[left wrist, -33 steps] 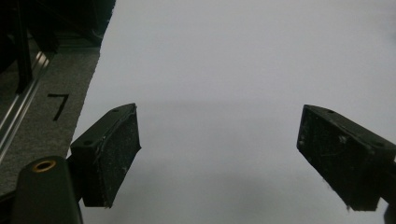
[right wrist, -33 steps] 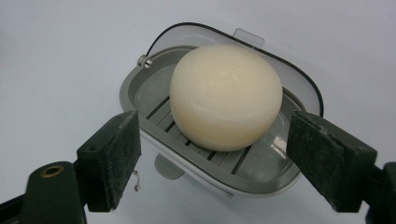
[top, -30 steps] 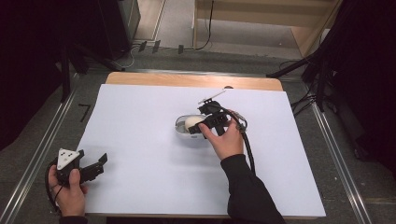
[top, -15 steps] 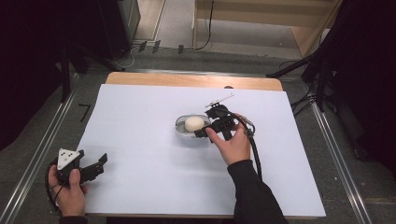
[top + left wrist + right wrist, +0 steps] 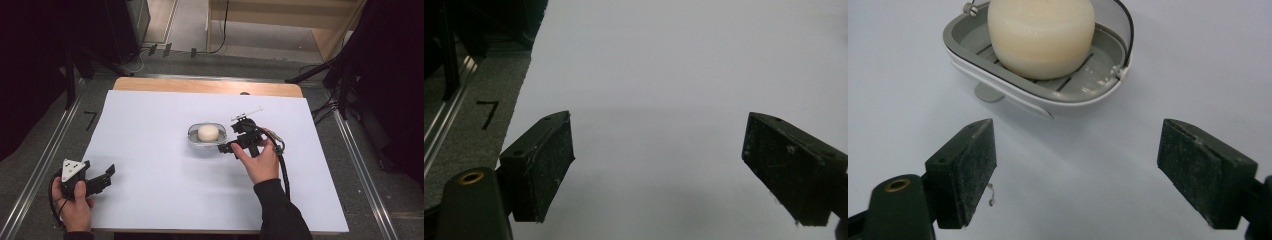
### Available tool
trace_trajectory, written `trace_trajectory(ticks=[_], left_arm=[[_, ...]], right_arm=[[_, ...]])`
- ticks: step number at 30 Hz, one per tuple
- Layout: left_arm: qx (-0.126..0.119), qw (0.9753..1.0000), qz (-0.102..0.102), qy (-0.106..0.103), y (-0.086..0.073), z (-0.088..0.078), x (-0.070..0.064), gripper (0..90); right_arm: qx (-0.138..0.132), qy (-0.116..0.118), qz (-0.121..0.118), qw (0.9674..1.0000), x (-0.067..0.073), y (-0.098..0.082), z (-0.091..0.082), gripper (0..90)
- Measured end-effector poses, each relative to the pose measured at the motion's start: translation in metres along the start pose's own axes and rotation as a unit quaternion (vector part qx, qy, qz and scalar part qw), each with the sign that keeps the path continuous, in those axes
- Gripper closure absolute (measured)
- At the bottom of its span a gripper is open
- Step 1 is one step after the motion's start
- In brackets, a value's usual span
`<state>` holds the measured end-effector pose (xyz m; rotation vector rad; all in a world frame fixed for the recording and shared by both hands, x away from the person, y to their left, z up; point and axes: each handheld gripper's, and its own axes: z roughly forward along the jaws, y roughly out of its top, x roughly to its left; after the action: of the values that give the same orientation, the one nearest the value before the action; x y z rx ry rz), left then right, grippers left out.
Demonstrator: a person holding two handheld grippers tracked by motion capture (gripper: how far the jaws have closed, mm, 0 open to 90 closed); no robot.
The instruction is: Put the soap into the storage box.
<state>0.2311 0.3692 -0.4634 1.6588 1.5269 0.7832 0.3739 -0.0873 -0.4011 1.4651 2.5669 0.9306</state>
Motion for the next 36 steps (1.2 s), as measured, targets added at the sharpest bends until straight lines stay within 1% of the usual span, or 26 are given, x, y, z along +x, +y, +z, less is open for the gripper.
trace_trajectory(ticks=[2, 9, 14, 19, 23, 24, 28, 33, 35, 36], left_arm=[[0.0, 1.0, 0.0, 0.0, 0.0, 0.0, 0.0, 14.2], [0.0, 1.0, 0.0, 0.002, 0.0, 0.0, 0.0, 14.2], [0.0, 1.0, 0.0, 0.001, 0.0, 0.0, 0.0, 14.2], [0.0, 1.0, 0.002, 0.002, 0.0, 0.0, 0.0, 14.2], [-0.001, 1.0, 0.003, 0.002, 0.0, 0.0, 0.0, 14.2], [-0.001, 1.0, 0.002, 0.003, 0.0, 0.0, -0.001, 14.2], [0.0, 1.0, 0.003, 0.004, 0.0, 0.0, -0.001, 14.2], [0.0, 1.0, 0.002, 0.004, 0.0, 0.0, -0.001, 14.2], [-0.002, 1.0, 0.001, 0.004, 0.0, 0.0, -0.001, 14.2], [-0.002, 1.0, 0.001, 0.004, 0.0, 0.0, -0.001, 14.2]], right_arm=[[-0.001, 0.001, -0.003, 1.0, -0.002, -0.004, -0.001, 16.3], [-0.002, 0.003, 0.004, 1.0, -0.006, -0.014, -0.003, 15.9], [0.0, 0.004, 0.0, 1.0, -0.009, -0.022, -0.004, 14.5], [-0.005, 0.007, 0.005, 1.0, -0.012, -0.033, -0.009, 14.5], [-0.009, 0.009, -0.004, 0.9999, -0.017, -0.043, -0.012, 14.4], [-0.008, 0.009, -0.001, 0.9999, -0.018, -0.045, -0.013, 14.4], [-0.017, 0.01, 0.005, 0.9998, -0.023, -0.055, -0.018, 14.4], [-0.024, 0.01, 0.007, 0.9996, -0.033, -0.07, -0.023, 14.3], [-0.022, 0.0, 0.004, 0.9997, -0.037, -0.077, -0.025, 14.3], [-0.024, 0.0, 0.001, 0.9997, -0.039, -0.08, -0.026, 14.2]])
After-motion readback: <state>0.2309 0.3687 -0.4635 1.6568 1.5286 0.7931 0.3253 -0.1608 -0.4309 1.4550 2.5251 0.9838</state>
